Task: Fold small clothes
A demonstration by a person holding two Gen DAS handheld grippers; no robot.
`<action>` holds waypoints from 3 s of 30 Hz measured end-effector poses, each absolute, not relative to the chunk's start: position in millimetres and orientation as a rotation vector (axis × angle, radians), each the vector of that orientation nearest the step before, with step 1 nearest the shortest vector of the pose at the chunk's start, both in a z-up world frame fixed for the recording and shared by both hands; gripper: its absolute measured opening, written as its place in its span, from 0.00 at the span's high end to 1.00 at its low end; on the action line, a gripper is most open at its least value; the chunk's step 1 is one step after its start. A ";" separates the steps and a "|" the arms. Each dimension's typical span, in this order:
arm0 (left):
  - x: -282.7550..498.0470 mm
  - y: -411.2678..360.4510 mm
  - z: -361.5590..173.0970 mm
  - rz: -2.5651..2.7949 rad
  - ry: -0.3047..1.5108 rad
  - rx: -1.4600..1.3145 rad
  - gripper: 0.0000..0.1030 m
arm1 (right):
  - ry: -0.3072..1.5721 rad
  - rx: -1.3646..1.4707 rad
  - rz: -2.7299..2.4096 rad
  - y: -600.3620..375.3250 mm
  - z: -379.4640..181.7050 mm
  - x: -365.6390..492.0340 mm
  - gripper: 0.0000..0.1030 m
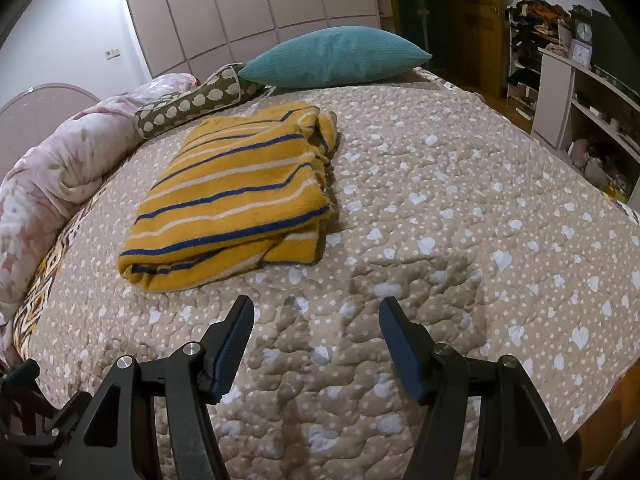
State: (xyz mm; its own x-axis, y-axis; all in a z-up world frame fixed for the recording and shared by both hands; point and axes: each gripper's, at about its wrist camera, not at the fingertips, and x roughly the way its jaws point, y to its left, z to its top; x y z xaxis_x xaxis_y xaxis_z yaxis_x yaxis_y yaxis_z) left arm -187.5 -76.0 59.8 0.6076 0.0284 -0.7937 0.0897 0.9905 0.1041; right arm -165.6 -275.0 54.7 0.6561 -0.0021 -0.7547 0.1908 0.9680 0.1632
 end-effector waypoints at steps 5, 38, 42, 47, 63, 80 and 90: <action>-187.3 -77.7 57.5 -0.042 0.927 0.142 0.00 | 0.851 0.227 -0.111 -271.6 53.9 -166.6 0.31; -184.4 -79.1 47.0 -0.052 0.963 0.128 0.00 | 0.866 0.191 -0.103 -262.1 48.3 -165.9 0.30; -184.5 -78.2 46.7 -0.053 0.965 0.124 0.00 | 0.868 0.188 -0.104 -261.1 47.6 -165.7 0.30; -183.7 -77.2 46.4 -0.055 0.972 0.122 0.00 | 0.868 0.186 -0.105 -260.7 47.0 -165.8 0.30; -183.0 -75.2 44.5 -0.058 0.987 0.111 0.00 | 0.873 0.158 -0.101 -257.5 44.0 -165.8 0.29; -180.9 -72.1 38.2 -0.061 1.010 0.097 0.00 | 0.874 0.142 -0.091 -255.4 42.6 -166.4 0.28; -174.1 -66.2 35.2 -0.044 1.024 0.086 0.00 | 0.865 0.129 -0.085 -252.9 43.0 -165.6 0.28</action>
